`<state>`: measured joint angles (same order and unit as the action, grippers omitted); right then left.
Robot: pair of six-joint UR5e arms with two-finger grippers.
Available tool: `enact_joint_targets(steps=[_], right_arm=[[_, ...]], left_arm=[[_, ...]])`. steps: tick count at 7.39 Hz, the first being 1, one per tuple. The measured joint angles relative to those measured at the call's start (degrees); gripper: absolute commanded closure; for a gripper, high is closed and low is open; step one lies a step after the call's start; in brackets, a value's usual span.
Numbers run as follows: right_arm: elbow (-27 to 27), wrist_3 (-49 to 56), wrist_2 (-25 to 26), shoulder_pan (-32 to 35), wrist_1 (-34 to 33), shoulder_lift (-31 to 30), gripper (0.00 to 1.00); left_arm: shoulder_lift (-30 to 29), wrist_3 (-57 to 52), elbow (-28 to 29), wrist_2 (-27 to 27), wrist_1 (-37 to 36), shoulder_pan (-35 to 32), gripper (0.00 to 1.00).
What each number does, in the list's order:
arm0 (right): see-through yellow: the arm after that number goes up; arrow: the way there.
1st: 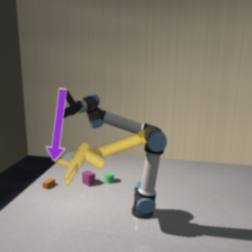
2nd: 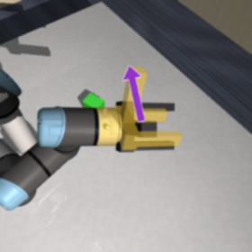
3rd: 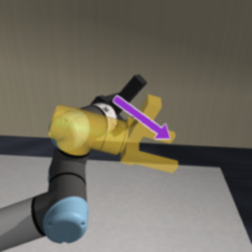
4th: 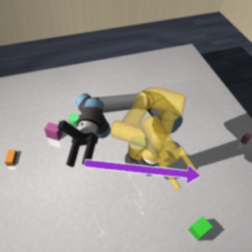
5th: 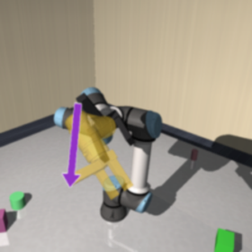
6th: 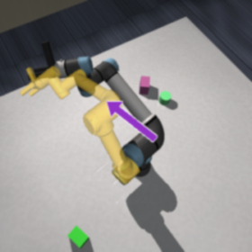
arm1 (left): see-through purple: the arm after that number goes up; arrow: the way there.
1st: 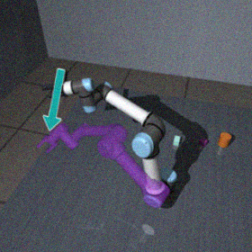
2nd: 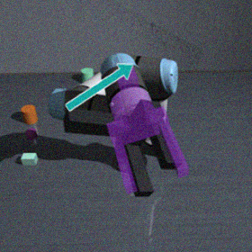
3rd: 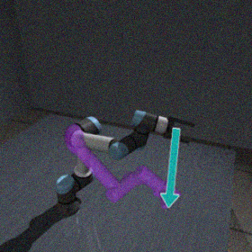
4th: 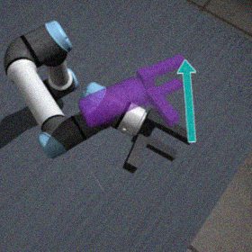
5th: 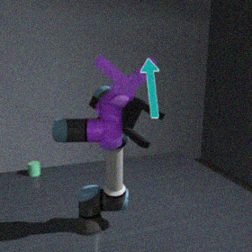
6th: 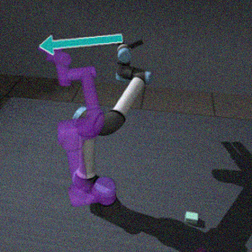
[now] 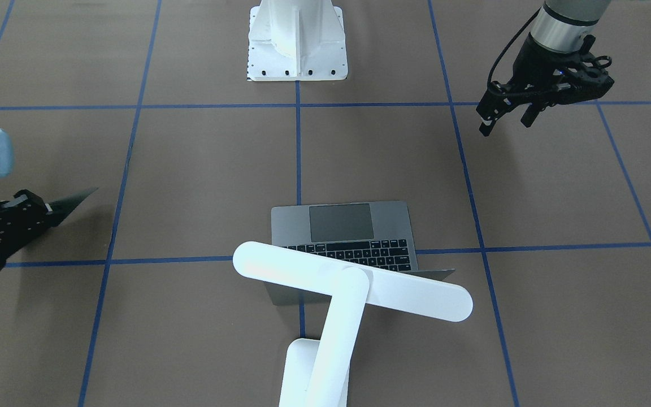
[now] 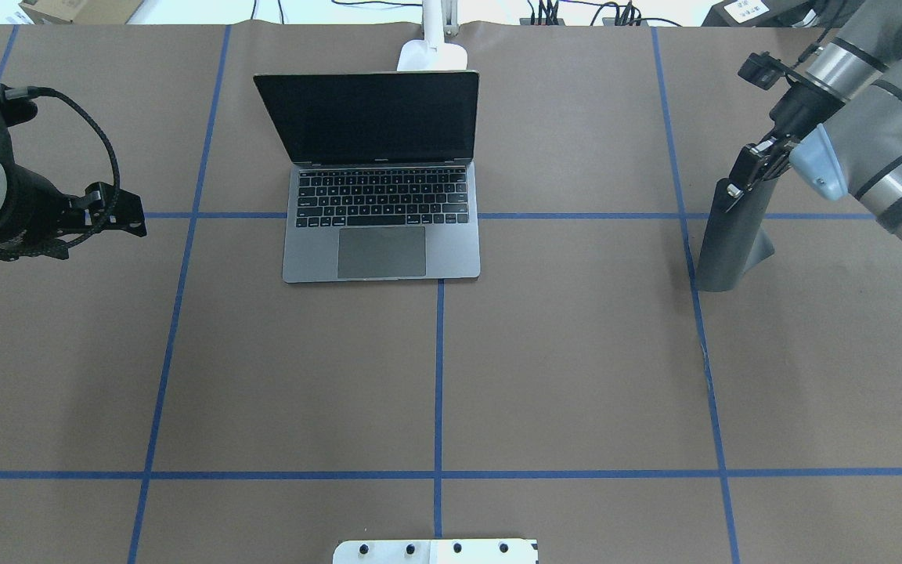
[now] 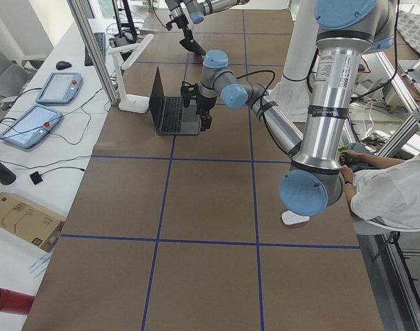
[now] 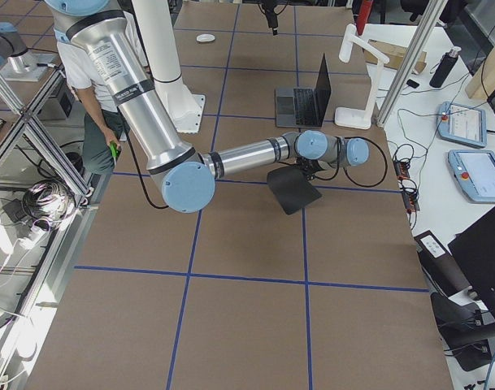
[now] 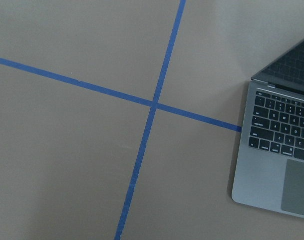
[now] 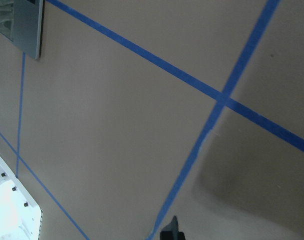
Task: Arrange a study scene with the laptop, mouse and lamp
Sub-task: 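Carry the black mouse pad with the right gripper toward the laptop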
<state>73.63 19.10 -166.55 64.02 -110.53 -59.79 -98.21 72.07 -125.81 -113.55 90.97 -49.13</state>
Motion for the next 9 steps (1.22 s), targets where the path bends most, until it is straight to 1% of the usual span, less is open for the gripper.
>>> enact_joint_targets(steps=[1,2,4,5,7,9], right_arm=[[-2.7,-4.5,-0.9,-1.3,3.9,2.7,1.0],[-5.6,-6.6,-1.3,-2.4,5.5,5.8,1.0],[-11.9,-8.0,-1.8,-4.2,6.3,12.1,1.0],[-14.2,-8.3,-2.2,-4.8,6.3,14.2,1.0],[-17.2,-9.4,-3.7,-5.8,6.4,16.8,1.0],[-18.8,-11.6,-7.3,-6.3,6.4,17.4,1.0]], left_arm=[[-0.1,0.0,0.1,0.0,0.0,0.0,0.0],[-0.1,0.0,0.1,0.0,0.0,0.0,0.0],[-0.1,0.0,0.1,0.0,0.0,0.0,0.0],[-0.1,0.0,0.0,0.0,0.0,0.0,0.0],[-0.1,0.0,-0.2,0.0,0.0,0.0,0.0],[-0.1,1.1,-0.6,0.1,0.0,0.0,0.0]])
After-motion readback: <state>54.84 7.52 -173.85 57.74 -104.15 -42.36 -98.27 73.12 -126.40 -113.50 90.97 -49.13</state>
